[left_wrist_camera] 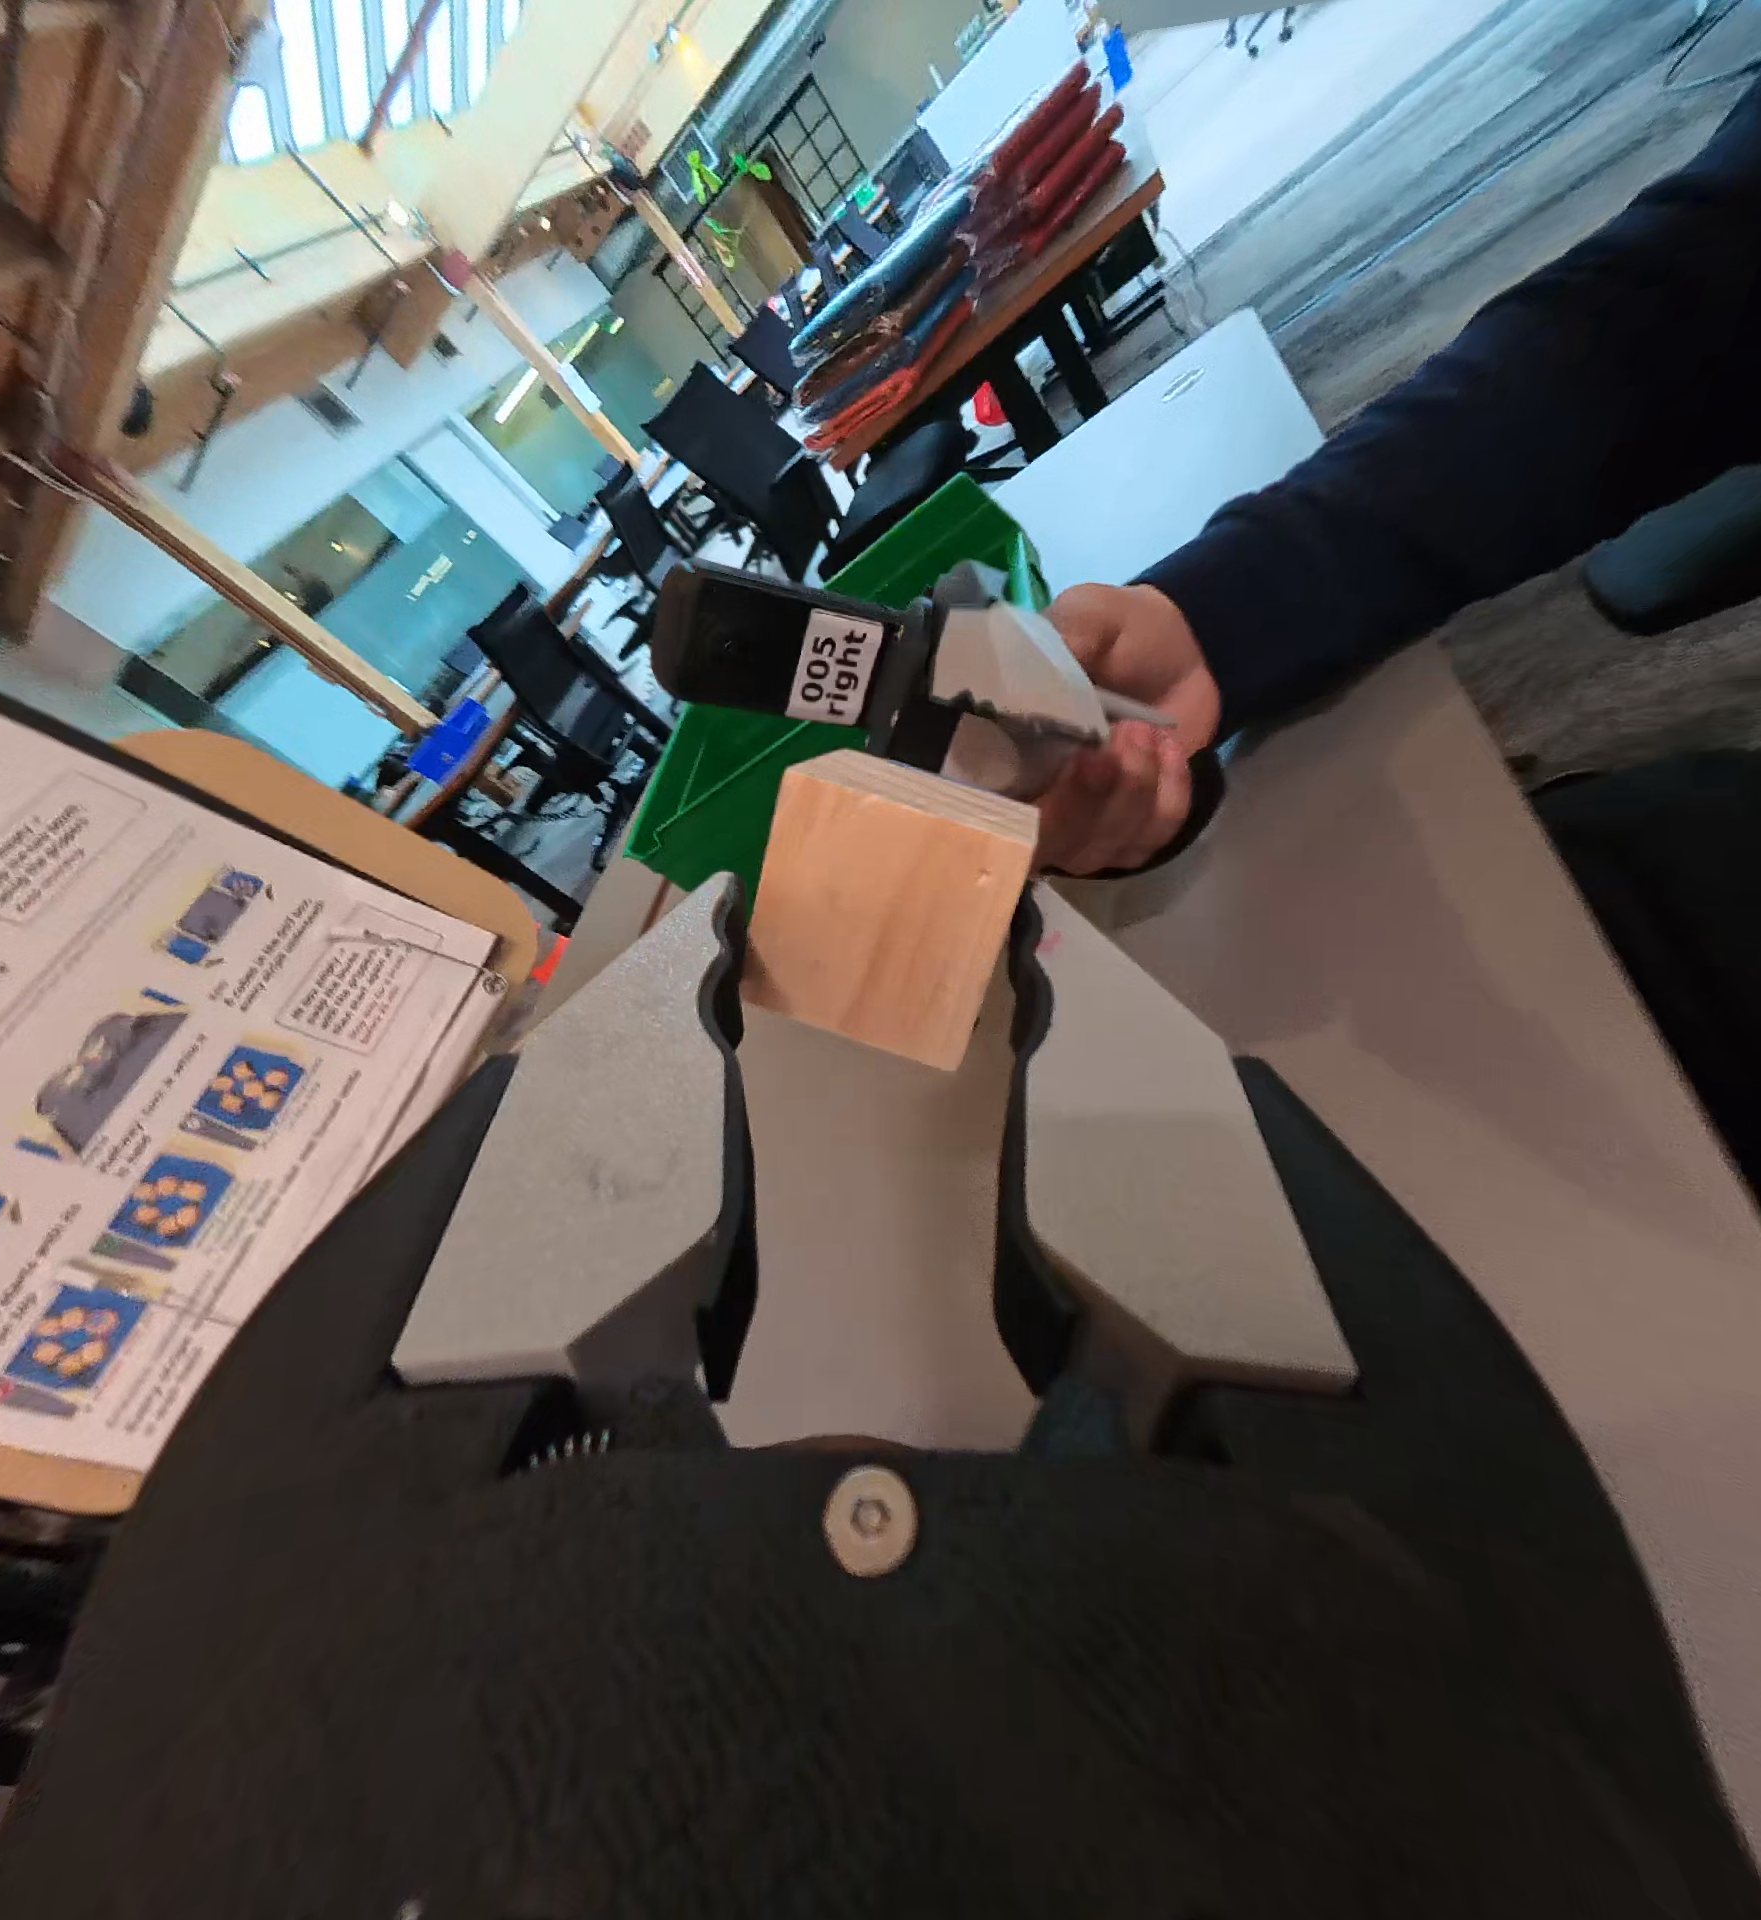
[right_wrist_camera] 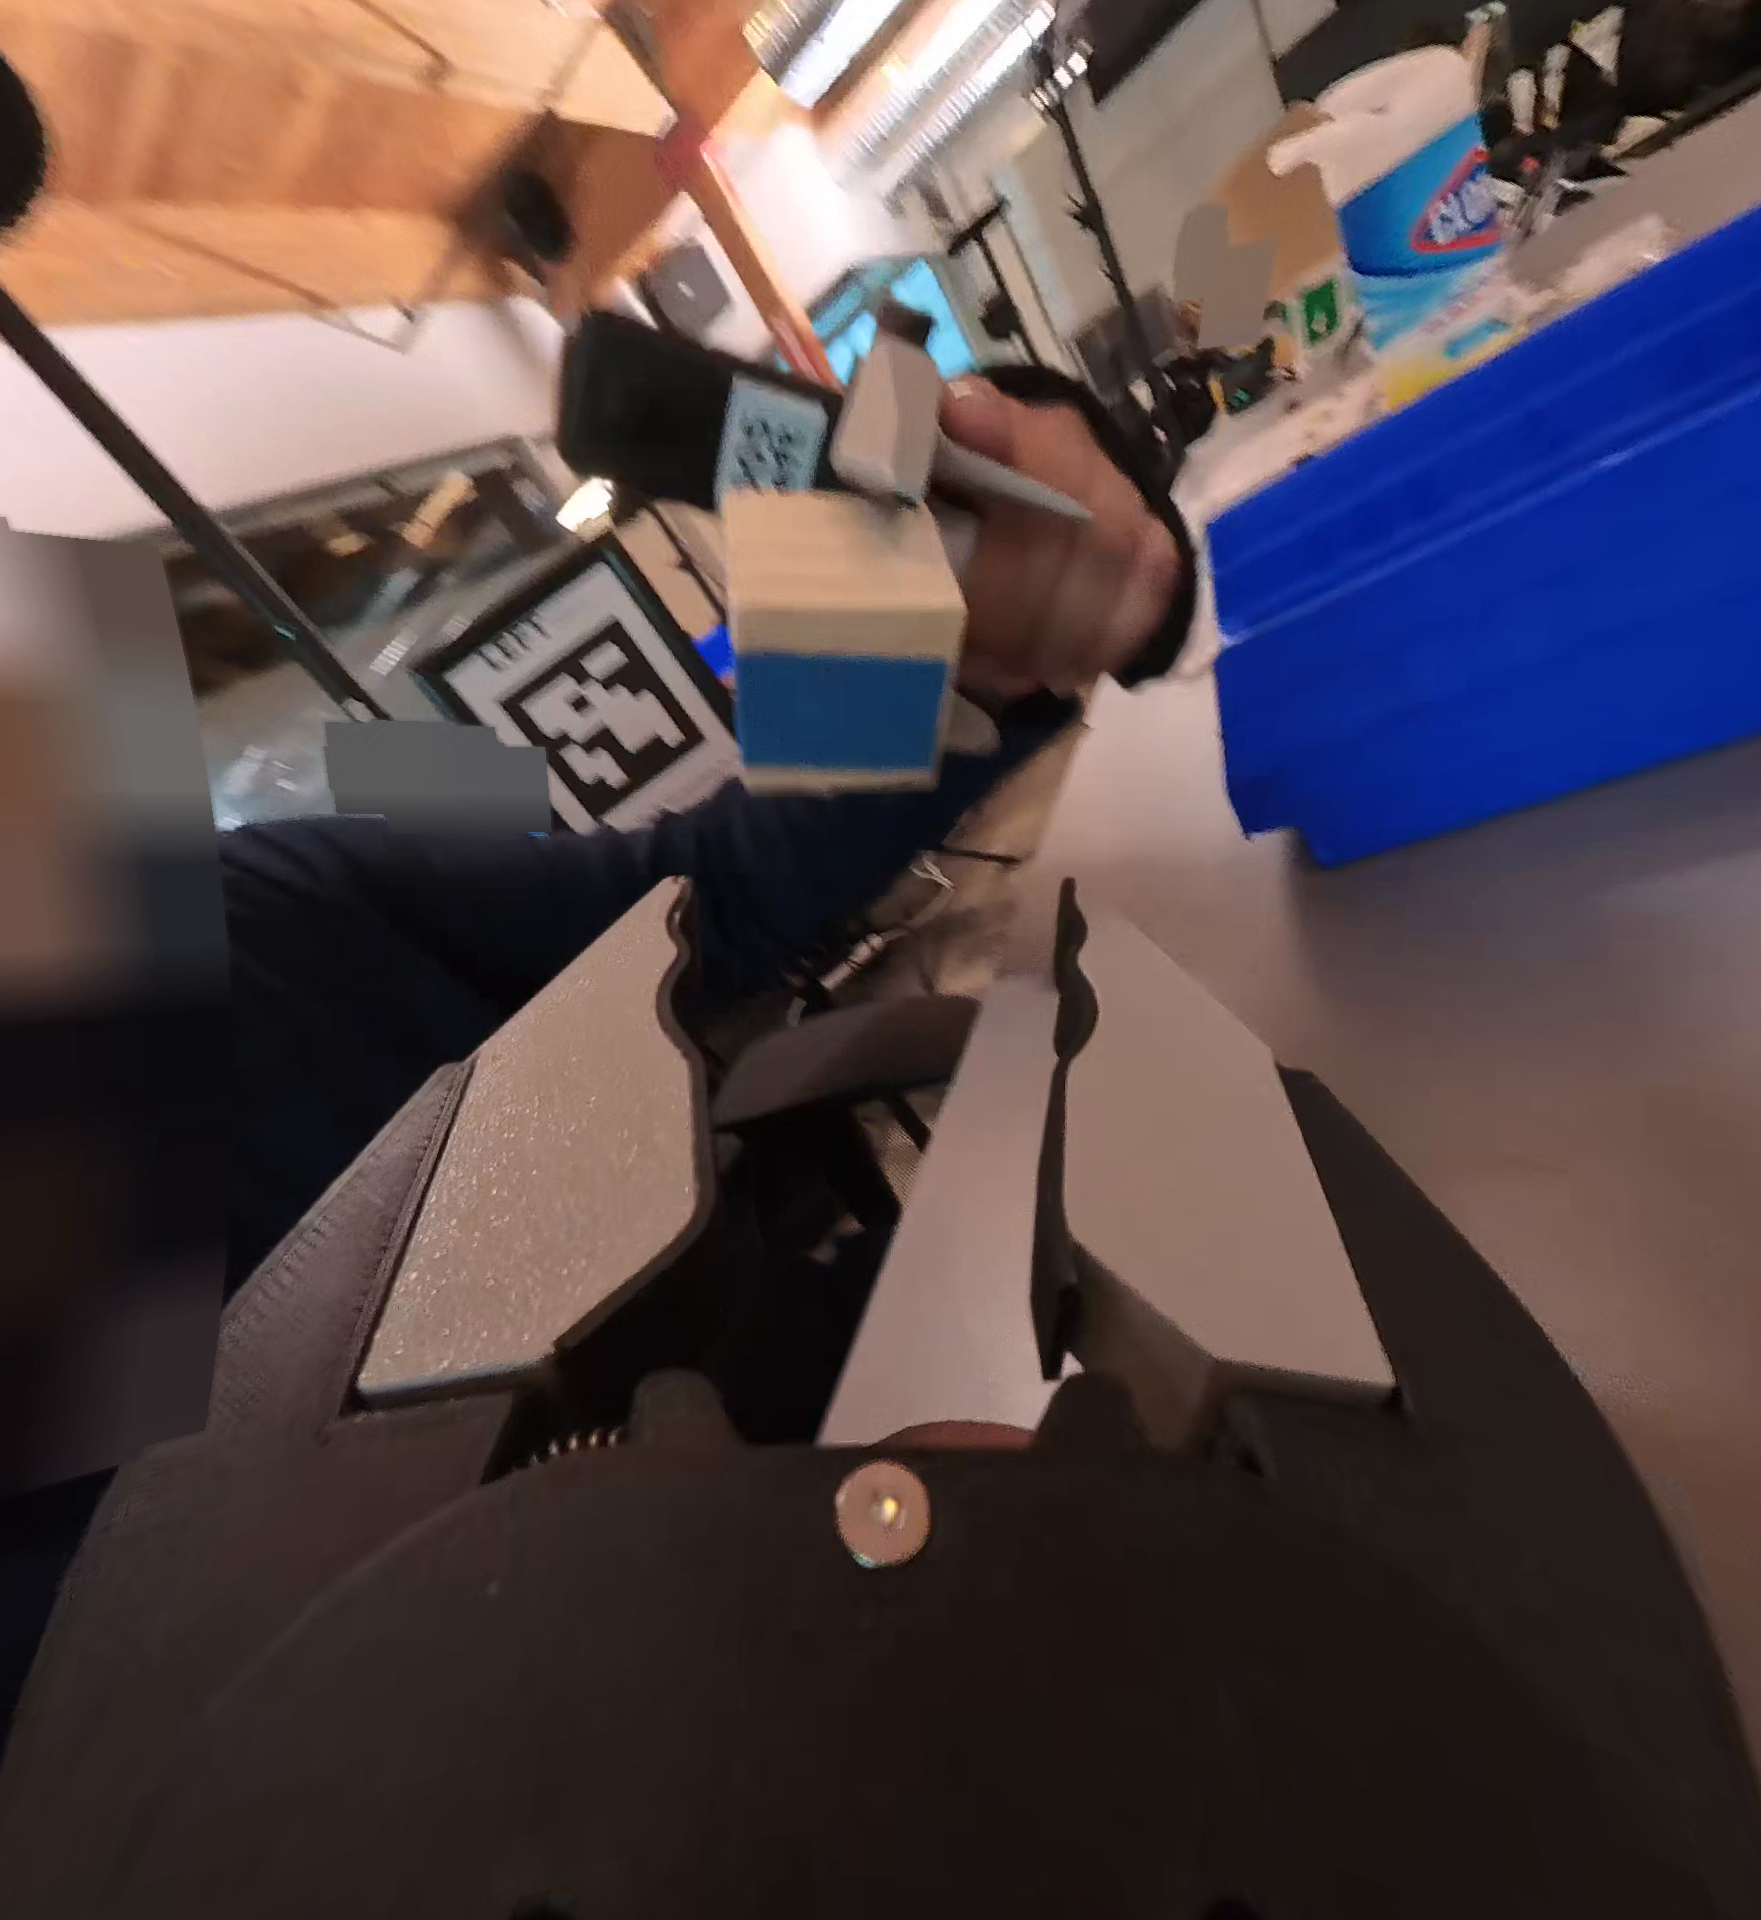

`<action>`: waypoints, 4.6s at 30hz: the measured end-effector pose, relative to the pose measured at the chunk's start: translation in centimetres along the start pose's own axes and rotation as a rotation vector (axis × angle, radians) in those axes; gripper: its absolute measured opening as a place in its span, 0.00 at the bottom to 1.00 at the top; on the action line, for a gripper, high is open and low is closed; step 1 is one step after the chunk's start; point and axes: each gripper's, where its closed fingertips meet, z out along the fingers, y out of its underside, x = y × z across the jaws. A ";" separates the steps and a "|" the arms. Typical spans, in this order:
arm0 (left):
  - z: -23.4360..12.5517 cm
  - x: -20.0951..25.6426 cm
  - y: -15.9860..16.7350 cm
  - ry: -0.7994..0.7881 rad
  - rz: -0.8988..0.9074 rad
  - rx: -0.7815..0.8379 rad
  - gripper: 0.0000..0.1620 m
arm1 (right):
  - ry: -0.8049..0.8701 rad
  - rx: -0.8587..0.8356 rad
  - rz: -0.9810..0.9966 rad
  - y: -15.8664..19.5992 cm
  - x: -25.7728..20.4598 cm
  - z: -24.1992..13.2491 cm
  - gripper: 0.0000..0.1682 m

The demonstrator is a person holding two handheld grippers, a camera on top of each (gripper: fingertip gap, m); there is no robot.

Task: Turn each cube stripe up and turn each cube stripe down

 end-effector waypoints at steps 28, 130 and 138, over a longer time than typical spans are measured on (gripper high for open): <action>5.7 -2.3 5.4 -0.332 -0.060 0.056 0.20 | 0.470 0.228 -0.201 -5.1 2.9 -7.2 0.25; -12.1 -8.1 26.8 0.049 -0.548 -1.071 0.39 | 0.928 -0.104 -0.039 0.1 14.7 -12.8 0.22; -12.6 -6.9 27.9 0.092 -0.499 -1.109 0.28 | 0.901 -0.062 -0.025 -0.5 14.2 -12.9 0.22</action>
